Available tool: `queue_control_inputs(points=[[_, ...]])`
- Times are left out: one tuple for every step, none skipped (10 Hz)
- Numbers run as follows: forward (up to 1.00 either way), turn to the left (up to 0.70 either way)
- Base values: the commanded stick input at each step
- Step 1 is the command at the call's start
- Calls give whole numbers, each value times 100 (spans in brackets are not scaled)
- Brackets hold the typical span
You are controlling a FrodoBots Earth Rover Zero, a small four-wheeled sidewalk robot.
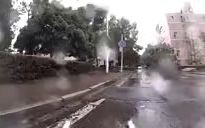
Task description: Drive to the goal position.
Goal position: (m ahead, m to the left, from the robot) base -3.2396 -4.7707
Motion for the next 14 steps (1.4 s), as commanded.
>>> queue_control_inputs(points=[[70,-14],[70,-14],[70,-14],[70,-14],[70,-14],[70,-14],[70,-14],[70,-14],[70,-14],[70,-14],[70,-14],[70,-14],[70,-14],[70,-14]])
